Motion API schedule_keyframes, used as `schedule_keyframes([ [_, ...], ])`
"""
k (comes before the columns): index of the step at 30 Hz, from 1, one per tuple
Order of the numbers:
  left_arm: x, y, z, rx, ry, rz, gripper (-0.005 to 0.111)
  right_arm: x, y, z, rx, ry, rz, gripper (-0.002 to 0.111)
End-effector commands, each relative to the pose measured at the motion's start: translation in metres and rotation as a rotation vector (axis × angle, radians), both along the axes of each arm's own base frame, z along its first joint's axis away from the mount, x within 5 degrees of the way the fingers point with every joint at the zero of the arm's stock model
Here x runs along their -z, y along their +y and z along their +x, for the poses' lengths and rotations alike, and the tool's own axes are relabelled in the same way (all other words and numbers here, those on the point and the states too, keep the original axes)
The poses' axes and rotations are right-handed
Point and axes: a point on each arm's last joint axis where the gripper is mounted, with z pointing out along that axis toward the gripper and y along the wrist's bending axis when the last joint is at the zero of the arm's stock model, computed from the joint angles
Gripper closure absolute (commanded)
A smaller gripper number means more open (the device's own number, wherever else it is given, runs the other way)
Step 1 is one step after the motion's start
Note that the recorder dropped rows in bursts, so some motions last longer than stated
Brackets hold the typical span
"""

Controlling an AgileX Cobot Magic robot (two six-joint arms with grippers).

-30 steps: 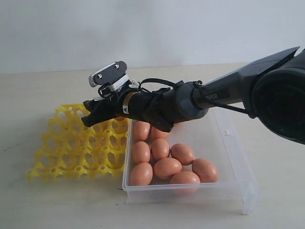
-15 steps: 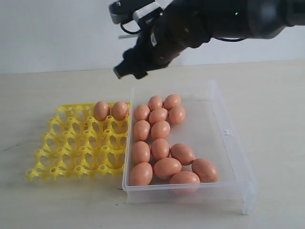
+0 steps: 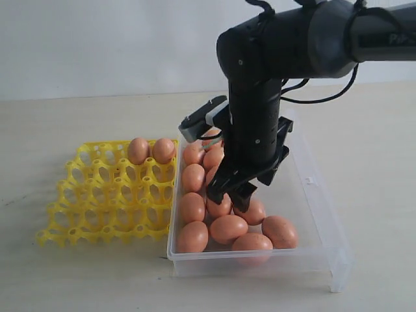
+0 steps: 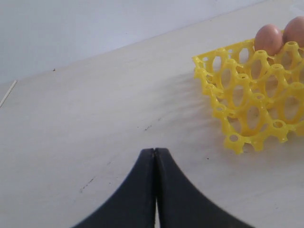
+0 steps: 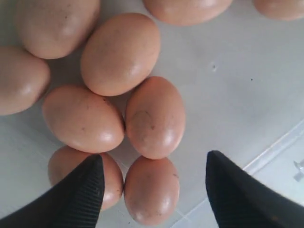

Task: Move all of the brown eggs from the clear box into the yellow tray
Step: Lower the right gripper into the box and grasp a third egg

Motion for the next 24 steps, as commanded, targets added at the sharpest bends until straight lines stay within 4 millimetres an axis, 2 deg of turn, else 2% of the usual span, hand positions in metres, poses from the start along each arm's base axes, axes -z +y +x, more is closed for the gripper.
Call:
schedule_keyframes([
  [1, -0.002, 0.000, 0.000, 0.004, -0.014, -0.006, 0.107, 0.018, 0.002, 0.004, -0.018, 0.029, -0.011, 0.049],
  [9, -0.002, 0.000, 0.000, 0.004, -0.014, -0.006, 0.107, 0.035, 0.006, 0.010, -0.039, 0.017, -0.006, 0.048],
  [24, -0.002, 0.000, 0.000, 0.004, -0.014, -0.006, 0.107, 0.043, -0.003, 0.025, -0.032, -0.031, 0.003, 0.048],
])
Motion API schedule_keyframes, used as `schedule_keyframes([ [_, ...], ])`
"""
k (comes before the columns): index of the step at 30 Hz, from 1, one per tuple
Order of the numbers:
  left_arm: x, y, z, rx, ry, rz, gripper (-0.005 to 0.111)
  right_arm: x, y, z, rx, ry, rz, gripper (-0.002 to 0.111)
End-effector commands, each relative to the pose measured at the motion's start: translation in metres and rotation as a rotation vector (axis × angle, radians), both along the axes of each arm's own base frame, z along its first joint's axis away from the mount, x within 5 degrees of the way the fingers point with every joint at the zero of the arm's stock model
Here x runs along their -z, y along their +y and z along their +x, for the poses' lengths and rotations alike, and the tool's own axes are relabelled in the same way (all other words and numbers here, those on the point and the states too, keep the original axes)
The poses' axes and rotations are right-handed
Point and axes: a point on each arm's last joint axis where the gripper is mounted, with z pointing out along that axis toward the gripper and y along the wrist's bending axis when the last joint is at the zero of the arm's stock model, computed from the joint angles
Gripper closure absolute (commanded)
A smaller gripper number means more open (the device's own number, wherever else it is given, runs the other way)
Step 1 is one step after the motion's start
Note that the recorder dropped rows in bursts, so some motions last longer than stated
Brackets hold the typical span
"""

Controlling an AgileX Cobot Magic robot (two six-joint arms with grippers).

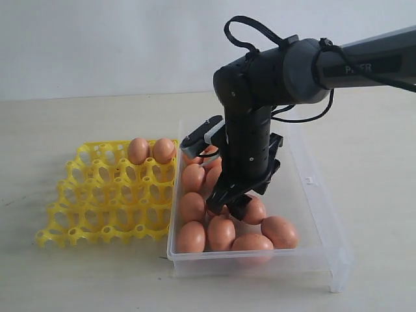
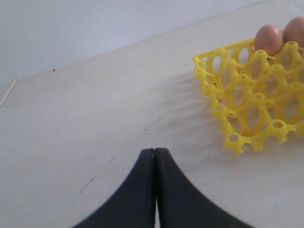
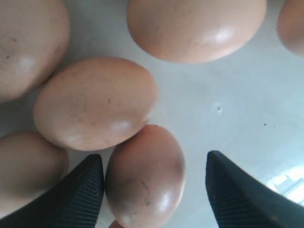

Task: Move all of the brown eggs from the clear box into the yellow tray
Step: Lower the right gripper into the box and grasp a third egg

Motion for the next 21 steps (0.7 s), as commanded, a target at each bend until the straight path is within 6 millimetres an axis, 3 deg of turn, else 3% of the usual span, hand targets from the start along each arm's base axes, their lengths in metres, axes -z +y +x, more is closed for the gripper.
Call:
schedule_keyframes([
  [1, -0.002, 0.000, 0.000, 0.004, -0.014, -0.006, 0.107, 0.003, -0.005, 0.006, -0.002, -0.019, 0.001, 0.048],
  [9, -0.002, 0.000, 0.000, 0.004, -0.014, -0.006, 0.107, 0.015, -0.009, 0.008, -0.005, 0.019, -0.027, 0.052],
  [12, -0.002, 0.000, 0.000, 0.004, -0.014, -0.006, 0.107, 0.015, -0.009, 0.007, -0.008, 0.024, -0.030, 0.066],
  [17, -0.002, 0.000, 0.000, 0.004, -0.014, -0.006, 0.107, 0.015, -0.013, 0.005, -0.013, 0.050, -0.072, 0.108],
  [21, -0.002, 0.000, 0.000, 0.004, -0.014, -0.006, 0.107, 0.011, -0.016, 0.002, -0.010, 0.075, -0.095, 0.108],
])
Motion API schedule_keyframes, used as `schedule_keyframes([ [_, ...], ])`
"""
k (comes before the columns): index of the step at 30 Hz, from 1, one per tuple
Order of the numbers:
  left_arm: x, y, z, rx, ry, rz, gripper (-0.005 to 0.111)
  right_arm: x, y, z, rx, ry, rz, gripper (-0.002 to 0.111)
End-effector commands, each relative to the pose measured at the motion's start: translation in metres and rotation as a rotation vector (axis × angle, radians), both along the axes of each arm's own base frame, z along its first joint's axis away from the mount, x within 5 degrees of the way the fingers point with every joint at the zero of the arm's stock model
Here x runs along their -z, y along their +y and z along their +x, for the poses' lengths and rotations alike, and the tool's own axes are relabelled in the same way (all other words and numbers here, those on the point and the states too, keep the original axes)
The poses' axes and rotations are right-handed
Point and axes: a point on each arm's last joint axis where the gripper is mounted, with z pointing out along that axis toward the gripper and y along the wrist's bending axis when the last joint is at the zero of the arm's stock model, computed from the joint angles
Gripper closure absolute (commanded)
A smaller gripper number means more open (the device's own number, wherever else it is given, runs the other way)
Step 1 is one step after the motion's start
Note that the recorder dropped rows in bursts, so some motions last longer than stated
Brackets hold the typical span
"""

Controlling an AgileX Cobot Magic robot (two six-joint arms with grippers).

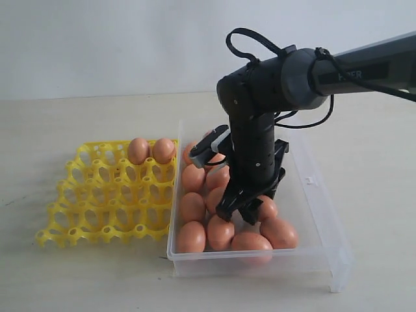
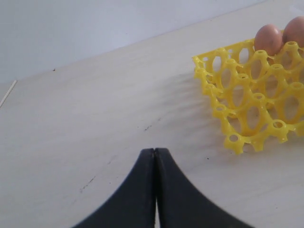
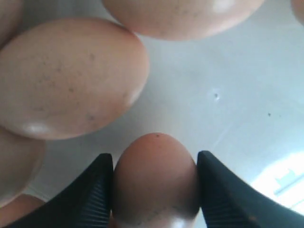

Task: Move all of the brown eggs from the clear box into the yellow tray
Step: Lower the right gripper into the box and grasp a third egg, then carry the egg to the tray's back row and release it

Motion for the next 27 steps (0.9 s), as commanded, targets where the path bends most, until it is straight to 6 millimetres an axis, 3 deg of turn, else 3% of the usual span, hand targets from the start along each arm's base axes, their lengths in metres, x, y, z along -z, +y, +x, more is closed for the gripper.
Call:
schedule_keyframes([
  [1, -0.002, 0.000, 0.000, 0.004, -0.014, -0.006, 0.107, -0.009, -0.006, -0.002, -0.006, 0.015, -0.028, 0.108],
  [6, -0.002, 0.000, 0.000, 0.004, -0.014, -0.006, 0.107, -0.051, -0.004, -0.001, -0.015, -0.151, 0.092, 0.108],
  [10, -0.002, 0.000, 0.000, 0.004, -0.014, -0.006, 0.107, -0.093, 0.003, 0.005, -0.007, -0.451, 0.330, 0.108],
  [15, -0.002, 0.000, 0.000, 0.004, -0.014, -0.006, 0.107, -0.122, 0.018, 0.014, -0.007, -0.749, 0.635, 0.108],
  [21, -0.002, 0.000, 0.000, 0.004, -0.014, -0.006, 0.107, -0.119, 0.048, 0.023, -0.015, -0.925, 0.851, 0.108],
  [27, -0.002, 0.000, 0.000, 0.004, -0.014, -0.006, 0.107, -0.083, 0.087, 0.032, -0.114, -0.948, 0.887, 0.108],
])
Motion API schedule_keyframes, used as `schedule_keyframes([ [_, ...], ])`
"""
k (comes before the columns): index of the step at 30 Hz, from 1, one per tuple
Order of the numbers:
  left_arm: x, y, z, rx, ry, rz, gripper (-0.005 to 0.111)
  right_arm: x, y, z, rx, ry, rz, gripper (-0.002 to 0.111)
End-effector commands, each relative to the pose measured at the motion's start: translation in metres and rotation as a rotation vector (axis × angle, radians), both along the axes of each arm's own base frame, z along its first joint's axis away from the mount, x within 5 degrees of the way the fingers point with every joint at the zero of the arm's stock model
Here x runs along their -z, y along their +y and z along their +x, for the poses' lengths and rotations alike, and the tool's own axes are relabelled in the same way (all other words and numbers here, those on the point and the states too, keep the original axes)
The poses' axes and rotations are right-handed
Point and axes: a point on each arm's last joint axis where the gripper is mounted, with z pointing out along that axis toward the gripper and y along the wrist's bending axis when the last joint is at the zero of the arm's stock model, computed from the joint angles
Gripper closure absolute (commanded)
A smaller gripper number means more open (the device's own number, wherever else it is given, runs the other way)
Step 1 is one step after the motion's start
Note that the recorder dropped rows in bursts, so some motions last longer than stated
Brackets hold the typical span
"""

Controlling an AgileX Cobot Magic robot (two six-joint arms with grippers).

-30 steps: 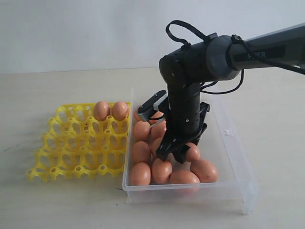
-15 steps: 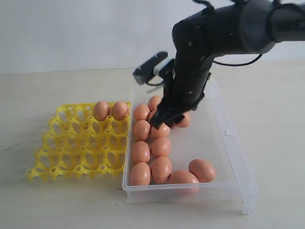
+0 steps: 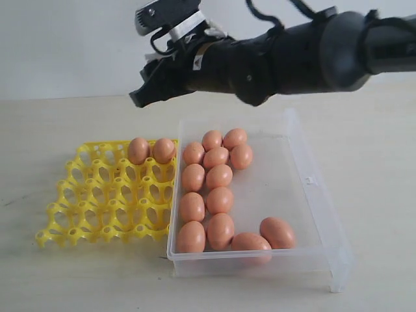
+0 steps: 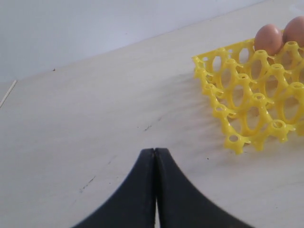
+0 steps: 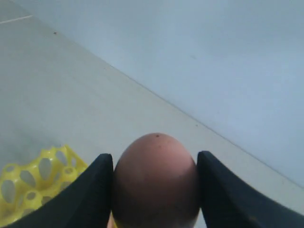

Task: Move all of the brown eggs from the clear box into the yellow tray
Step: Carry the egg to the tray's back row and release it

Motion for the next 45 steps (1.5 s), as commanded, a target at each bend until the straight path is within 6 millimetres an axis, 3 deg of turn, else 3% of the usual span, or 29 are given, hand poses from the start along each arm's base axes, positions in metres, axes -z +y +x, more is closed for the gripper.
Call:
schedule_keyframes([
  [1, -0.002, 0.000, 0.000, 0.004, -0.014, -0.006, 0.107, 0.024, 0.030, 0.009, -0.045, -0.028, 0.015, 0.108],
  [13, -0.002, 0.000, 0.000, 0.004, -0.014, -0.006, 0.107, 0.078, 0.100, 0.025, -0.109, 0.034, -0.012, 0.108],
  [21, -0.002, 0.000, 0.000, 0.004, -0.014, -0.006, 0.107, 0.099, 0.109, 0.029, -0.111, 0.069, -0.042, 0.106],
  [24, -0.002, 0.000, 0.000, 0.004, -0.014, -0.006, 0.107, 0.102, 0.109, 0.029, -0.113, 0.071, -0.051, 0.098],
  [33, -0.002, 0.000, 0.000, 0.004, -0.014, -0.006, 0.107, 0.115, 0.106, 0.027, -0.107, 0.134, -0.108, 0.051],
  [36, -0.002, 0.000, 0.000, 0.004, -0.014, -0.006, 0.107, 0.114, 0.105, 0.026, -0.105, 0.150, -0.121, 0.049],
  [39, -0.002, 0.000, 0.000, 0.004, -0.014, -0.006, 0.107, 0.077, 0.097, 0.020, -0.096, 0.199, -0.183, 0.050],
  [41, -0.002, 0.000, 0.000, 0.004, -0.014, -0.006, 0.107, 0.025, 0.083, 0.008, -0.083, 0.240, -0.237, 0.050],
  [43, -0.002, 0.000, 0.000, 0.004, -0.014, -0.006, 0.107, -0.023, 0.061, -0.008, -0.060, 0.292, -0.327, 0.050],
  [45, -0.002, 0.000, 0.000, 0.004, -0.014, -0.006, 0.107, -0.051, 0.031, -0.020, 0.000, 0.414, -0.416, 0.050],
])
